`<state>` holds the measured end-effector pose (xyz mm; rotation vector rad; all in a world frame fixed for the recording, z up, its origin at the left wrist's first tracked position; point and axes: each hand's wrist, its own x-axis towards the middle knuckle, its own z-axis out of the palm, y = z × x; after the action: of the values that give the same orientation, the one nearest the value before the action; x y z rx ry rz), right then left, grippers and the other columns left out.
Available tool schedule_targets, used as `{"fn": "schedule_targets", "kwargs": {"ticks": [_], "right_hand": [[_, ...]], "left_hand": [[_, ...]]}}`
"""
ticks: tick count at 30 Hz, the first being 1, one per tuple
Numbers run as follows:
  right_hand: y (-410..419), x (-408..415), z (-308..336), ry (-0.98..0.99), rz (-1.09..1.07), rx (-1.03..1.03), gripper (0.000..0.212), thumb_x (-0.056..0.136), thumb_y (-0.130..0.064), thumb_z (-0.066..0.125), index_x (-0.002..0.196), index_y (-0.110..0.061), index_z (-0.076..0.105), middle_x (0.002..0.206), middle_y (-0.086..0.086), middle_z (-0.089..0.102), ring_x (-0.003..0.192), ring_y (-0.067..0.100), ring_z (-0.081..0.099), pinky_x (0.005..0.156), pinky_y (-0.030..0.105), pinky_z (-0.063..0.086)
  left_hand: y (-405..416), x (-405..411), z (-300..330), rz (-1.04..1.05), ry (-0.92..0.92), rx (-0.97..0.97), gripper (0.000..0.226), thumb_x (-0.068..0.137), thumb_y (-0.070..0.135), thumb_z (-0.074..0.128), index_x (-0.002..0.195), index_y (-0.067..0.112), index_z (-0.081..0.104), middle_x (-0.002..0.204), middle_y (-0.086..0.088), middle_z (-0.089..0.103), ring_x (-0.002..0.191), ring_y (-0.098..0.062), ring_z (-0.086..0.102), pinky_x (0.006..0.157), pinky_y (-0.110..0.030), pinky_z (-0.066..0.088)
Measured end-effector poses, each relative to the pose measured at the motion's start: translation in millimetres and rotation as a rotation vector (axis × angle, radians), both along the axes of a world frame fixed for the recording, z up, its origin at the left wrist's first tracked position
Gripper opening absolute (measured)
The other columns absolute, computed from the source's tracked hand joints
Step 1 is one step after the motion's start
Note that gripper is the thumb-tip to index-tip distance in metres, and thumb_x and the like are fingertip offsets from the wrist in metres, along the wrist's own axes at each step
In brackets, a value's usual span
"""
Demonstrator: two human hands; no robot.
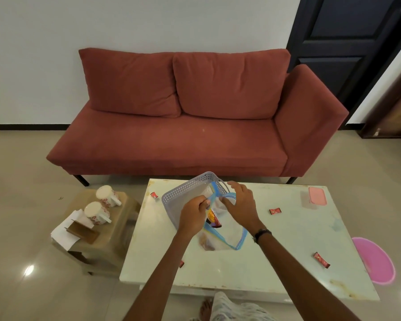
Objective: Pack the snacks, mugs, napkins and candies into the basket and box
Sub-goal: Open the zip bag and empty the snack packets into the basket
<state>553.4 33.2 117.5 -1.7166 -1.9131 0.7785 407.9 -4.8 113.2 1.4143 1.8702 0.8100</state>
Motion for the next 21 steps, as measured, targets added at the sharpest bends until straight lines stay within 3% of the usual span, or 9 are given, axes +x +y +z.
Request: {"fn": "schedule_targets", "kwargs": {"ticks": [4,7,11,18,21], "right_hand": [[13.3,-7.6,13.5,-0.040,0.187,0.041,0.024,0.090,-0.033,0.058,0.096,-0.014,0.072,0.098,0.005,0.071,0.083,0.019,0.059,0.065,0.023,0.038],[15.2,-11.9,15.1,-0.109,0.153,0.134,0.024,0.091,-0.031,0.056,0.089,-0.013,0.072,0.088,0.006,0.067,0.073,0.013,0.049,0.053,0.023,0.031],[20.1,-0.7,16.2,-0.099,-0.026,0.169,0.026,0.091,-0.026,0.055,0.084,-0.006,0.071,0.081,0.011,0.064,0.075,0.026,0.058,0.058,0.031,0.039],[11.4,7.1,5.5,-0.170,-0.039,0.069,0.022,0.093,-0.027,0.054,0.093,-0.011,0.069,0.096,0.008,0.067,0.085,0.023,0.061,0.066,0.030,0.046],[-8.6,1.2,7.9,-0.093,-0.083,0.327,0.009,0.087,-0.015,0.062,0.094,-0.010,0.064,0.095,0.006,0.063,0.088,0.023,0.056,0.070,0.028,0.045]], "left_hand": [[-2.2,-11.7,6.6,0.040,0.046,0.035,0.024,0.097,0.021,0.043,0.078,0.010,0.054,0.079,-0.005,0.055,0.076,-0.017,0.050,0.063,-0.023,0.037],[-5.5,-17.4,8.3,0.168,0.143,0.126,0.023,0.097,0.020,0.044,0.092,0.006,0.062,0.089,-0.007,0.063,0.080,-0.019,0.056,0.067,-0.027,0.043],[-11.1,-27.6,5.3,0.277,0.260,0.207,0.022,0.097,0.020,0.046,0.102,0.007,0.063,0.101,-0.008,0.067,0.088,-0.027,0.064,0.072,-0.037,0.053],[-17.4,-14.1,1.7,0.238,0.193,0.239,0.023,0.096,0.019,0.047,0.101,0.004,0.064,0.103,-0.011,0.068,0.090,-0.023,0.063,0.069,-0.025,0.046],[-18.0,-9.1,-2.6,0.251,0.136,0.234,0.022,0.097,0.017,0.045,0.094,0.005,0.063,0.096,-0.011,0.068,0.083,-0.016,0.058,0.068,-0.022,0.045]]}}
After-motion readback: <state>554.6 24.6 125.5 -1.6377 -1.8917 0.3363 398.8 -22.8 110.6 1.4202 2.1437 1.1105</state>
